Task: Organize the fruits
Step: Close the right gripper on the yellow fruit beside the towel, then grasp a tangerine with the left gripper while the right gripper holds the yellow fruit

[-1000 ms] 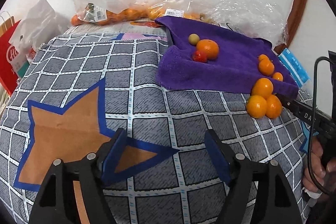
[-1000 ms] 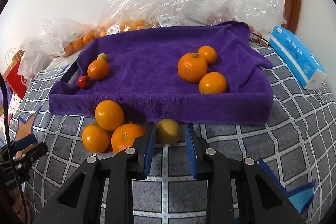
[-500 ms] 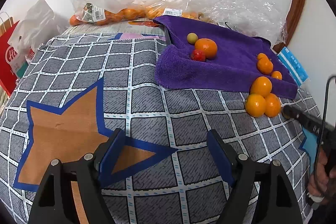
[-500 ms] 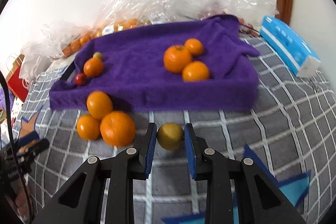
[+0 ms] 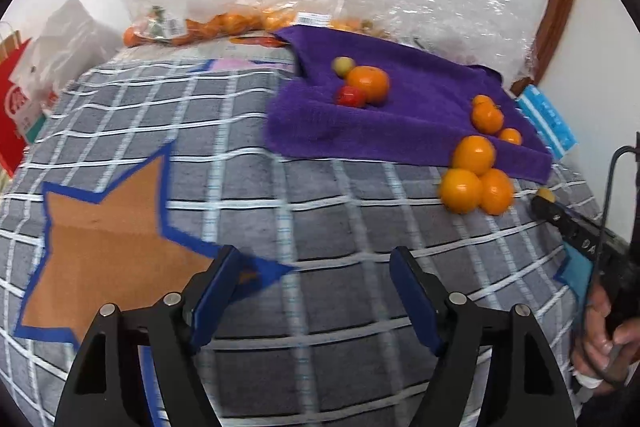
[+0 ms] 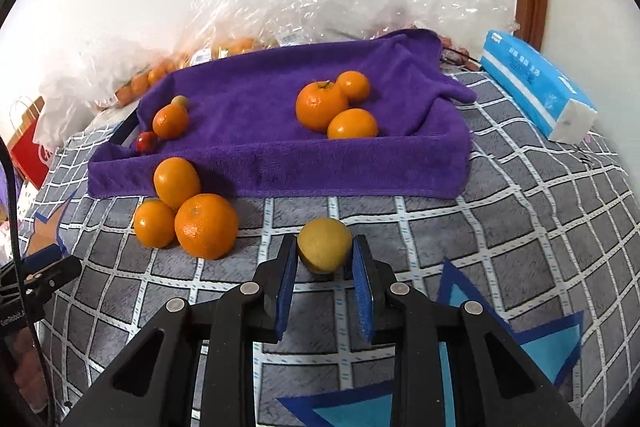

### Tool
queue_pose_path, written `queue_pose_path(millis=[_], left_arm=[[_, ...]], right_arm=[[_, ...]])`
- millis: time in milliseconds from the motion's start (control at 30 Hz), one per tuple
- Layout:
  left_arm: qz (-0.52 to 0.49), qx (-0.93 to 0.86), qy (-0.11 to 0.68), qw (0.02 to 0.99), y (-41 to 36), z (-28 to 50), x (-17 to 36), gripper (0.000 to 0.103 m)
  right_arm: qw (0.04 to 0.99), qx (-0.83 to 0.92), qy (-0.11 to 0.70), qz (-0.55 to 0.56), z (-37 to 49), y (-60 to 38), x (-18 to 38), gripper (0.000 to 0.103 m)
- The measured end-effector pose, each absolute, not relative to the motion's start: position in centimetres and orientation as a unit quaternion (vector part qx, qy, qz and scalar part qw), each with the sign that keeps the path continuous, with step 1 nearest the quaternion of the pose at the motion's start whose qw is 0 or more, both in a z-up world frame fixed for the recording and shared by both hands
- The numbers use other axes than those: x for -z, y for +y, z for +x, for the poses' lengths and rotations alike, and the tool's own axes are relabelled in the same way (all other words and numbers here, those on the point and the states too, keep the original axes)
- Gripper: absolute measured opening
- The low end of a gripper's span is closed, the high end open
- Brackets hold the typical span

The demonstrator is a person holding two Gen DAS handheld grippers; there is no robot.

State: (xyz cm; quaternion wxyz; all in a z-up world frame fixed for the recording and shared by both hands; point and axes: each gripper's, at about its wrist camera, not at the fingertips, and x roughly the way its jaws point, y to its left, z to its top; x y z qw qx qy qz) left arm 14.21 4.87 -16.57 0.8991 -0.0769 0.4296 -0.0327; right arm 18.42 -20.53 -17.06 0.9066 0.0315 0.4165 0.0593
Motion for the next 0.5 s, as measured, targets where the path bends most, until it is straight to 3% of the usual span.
queue_pose_path(millis=[500], left_arm=[[-0.048,0.092,0.430,0.897,-3.4,18.5,16.5,0.060]], right_arm=[[0.913,-0.064,0.400,0.048,17.1,-23.7,16.7,0.028]])
